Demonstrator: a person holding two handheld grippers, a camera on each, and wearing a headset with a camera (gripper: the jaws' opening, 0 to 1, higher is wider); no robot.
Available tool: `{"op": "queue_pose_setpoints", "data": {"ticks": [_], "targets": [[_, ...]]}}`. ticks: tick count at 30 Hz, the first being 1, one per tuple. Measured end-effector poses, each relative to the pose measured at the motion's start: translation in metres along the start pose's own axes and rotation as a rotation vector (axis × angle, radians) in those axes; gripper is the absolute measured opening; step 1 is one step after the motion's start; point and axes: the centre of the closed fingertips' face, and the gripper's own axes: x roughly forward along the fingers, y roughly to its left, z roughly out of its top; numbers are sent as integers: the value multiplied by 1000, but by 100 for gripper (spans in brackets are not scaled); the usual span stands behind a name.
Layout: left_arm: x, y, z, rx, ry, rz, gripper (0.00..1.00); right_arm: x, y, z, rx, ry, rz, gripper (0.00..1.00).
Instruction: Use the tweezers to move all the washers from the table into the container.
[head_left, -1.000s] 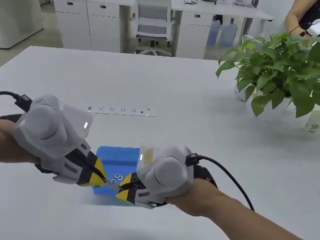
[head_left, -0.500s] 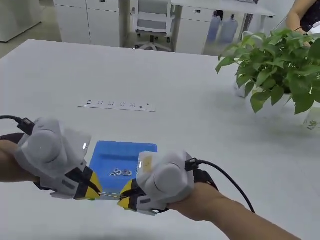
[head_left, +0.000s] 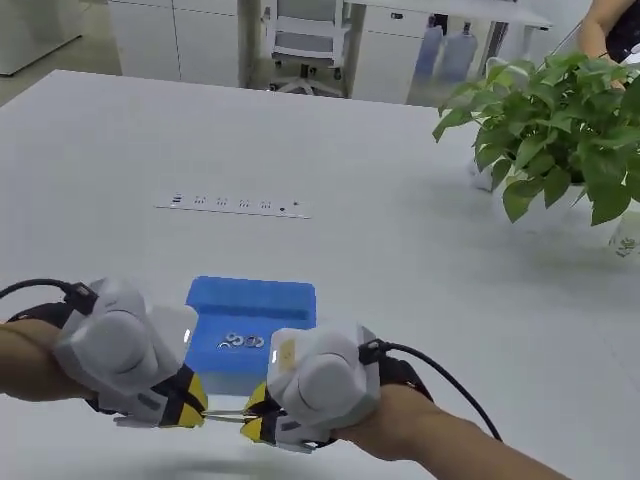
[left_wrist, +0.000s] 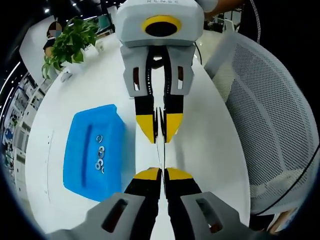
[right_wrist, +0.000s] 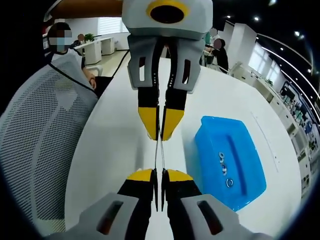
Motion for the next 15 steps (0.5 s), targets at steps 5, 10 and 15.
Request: {"op": "queue_pose_setpoints", "data": {"ticks": [5,10,15], "targets": [[10,1,-7,3,16,11,7,7,-1,-8,-6,23,3,10],[17,4,-11,4,23,13,7,13,-3,-13,-2,38,9,11],[21,5,-15,-6,32,-2,7,18,-5,-17,8,52,25,11]]}}
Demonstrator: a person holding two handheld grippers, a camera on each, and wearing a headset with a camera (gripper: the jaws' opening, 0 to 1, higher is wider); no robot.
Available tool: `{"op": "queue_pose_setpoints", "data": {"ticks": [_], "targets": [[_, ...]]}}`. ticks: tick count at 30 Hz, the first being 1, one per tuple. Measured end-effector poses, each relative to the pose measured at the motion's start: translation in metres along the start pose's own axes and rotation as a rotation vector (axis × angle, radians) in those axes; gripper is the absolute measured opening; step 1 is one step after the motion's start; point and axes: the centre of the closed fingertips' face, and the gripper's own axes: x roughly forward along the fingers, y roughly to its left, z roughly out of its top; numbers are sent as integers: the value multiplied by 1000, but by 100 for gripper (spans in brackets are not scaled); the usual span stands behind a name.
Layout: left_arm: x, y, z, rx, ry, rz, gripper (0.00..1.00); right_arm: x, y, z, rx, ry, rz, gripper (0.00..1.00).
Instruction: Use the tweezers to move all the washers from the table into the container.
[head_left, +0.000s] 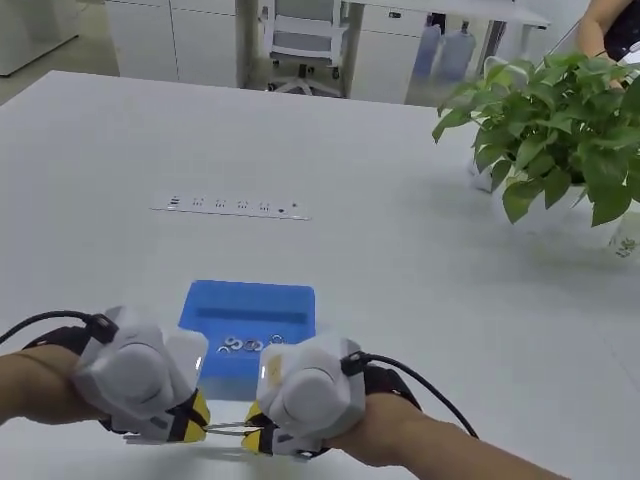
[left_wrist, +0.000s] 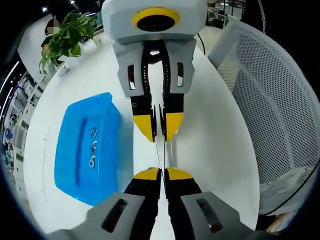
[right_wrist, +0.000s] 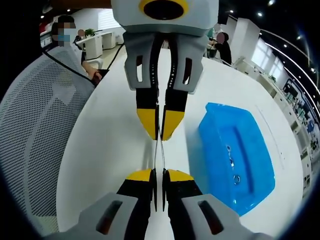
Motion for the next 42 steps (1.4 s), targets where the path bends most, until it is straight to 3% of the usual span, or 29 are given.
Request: {"op": "queue_pose_setpoints", "data": {"ticks": [14,36,42], "targets": [[9,-1,-6,-31,1,-29,7,7,2,-4,16,17,21,11],[14,-1,-6,-38,-12,-8,7,7,1,-3,16,11,20,15],[9,5,-7,-59,-10,25,15,2,-6,-1,40,1,-18,23]]}}
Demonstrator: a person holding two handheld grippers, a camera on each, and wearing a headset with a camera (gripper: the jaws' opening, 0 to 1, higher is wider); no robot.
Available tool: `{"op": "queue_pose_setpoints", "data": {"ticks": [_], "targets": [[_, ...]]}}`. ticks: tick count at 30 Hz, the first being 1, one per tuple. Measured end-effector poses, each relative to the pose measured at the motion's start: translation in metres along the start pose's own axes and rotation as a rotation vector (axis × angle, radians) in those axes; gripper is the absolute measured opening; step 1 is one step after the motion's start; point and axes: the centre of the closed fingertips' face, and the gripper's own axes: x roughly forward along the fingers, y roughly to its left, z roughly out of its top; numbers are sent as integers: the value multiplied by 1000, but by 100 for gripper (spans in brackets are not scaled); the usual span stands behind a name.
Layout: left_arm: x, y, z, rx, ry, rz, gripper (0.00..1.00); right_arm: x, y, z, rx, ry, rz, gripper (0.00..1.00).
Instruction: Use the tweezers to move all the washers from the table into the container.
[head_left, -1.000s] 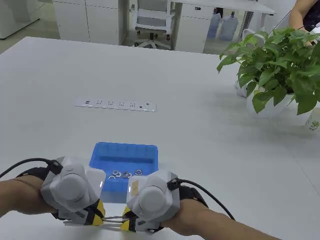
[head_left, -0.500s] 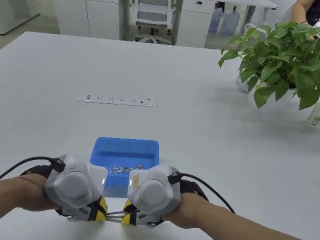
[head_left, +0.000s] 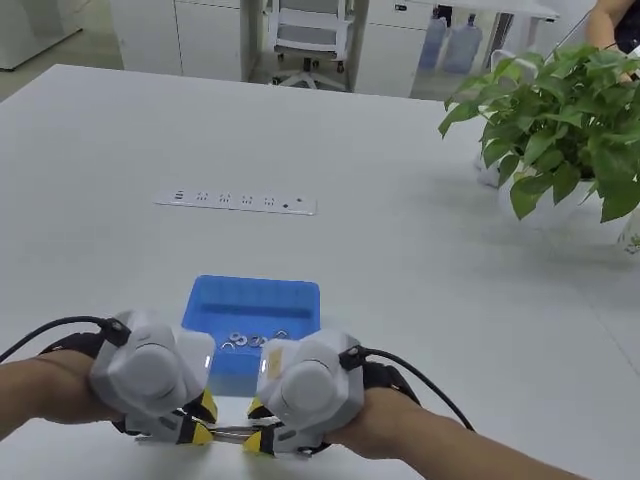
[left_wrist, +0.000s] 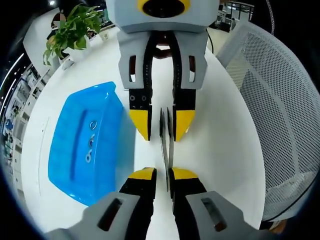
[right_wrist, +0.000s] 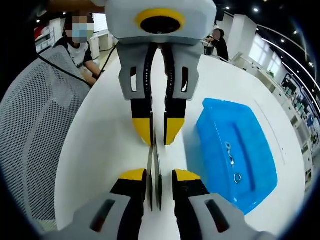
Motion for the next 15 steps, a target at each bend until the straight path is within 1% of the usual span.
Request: {"op": "queue_pose_setpoints", "data": {"ticks": [2,5,7,8,11,13,15], "targets": [[-2,0,0,-10,-4,6,15,-3,-3,1,7,-3,-12,26],[-7,0,-1,-35,-6,16,19,-13,-9,4,14,-17,-43,29],[-11,0,-1,-58,-18,27,22,-20,-12,3,29,-19,-61,33],[-14,0,2,-83,-38,36,23,-23,-13,2,34,-20,-69,34],[-20,-1,3,-120,-60,46,29,-34,-16,-2,54,-23,-93,37],[-26,-1,3,-139,-74,58,30,-40,-17,-5,71,-23,-103,41],[-33,-1,6,-197,-115,82,34,-49,-19,-8,101,-30,-127,44]]}}
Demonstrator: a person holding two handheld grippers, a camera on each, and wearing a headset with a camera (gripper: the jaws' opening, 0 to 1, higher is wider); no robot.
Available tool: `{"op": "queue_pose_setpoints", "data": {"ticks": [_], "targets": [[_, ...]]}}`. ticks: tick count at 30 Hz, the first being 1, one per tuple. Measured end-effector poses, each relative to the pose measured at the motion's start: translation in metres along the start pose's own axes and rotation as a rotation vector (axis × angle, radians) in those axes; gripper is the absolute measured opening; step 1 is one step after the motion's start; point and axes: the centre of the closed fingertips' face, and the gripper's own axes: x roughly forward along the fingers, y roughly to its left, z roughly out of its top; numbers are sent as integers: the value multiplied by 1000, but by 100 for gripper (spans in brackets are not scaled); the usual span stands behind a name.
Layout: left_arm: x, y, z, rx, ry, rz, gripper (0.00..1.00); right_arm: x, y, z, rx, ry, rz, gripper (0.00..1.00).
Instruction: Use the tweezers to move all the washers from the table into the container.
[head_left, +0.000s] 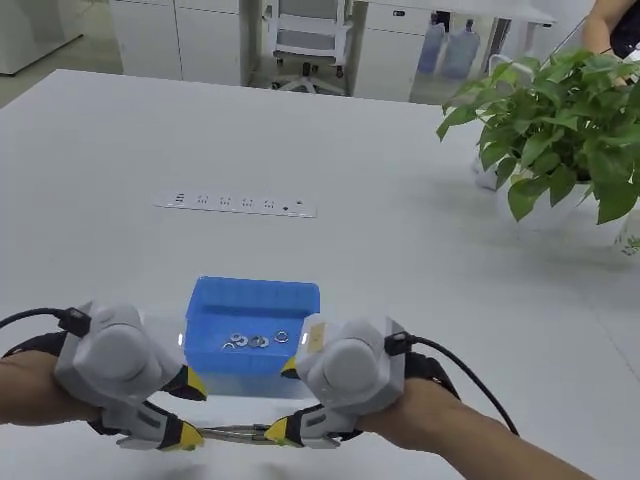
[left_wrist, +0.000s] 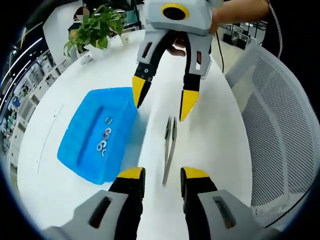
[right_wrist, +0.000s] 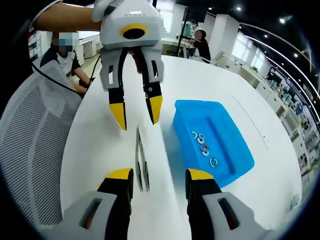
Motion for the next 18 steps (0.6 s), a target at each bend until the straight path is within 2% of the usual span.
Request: {"op": "queue_pose_setpoints", "data": {"ticks": [2,4,8,11,13,18], "targets": [[-7,0,3,-37,-34,12,38,-6,-3,-2,19,-7,-16,47],[-14,-3,3,-78,-45,11,41,-16,-6,-4,50,-20,-39,51],[-27,0,6,-111,-85,45,47,-29,-14,-10,123,-42,-82,58],[-37,1,9,-122,-116,68,51,-41,-21,-15,161,-64,-121,63],[-41,3,9,-123,-125,88,54,-47,-22,-16,183,-78,-131,67],[-53,1,17,-132,-172,115,63,-62,-26,-21,212,-105,-165,78]]}}
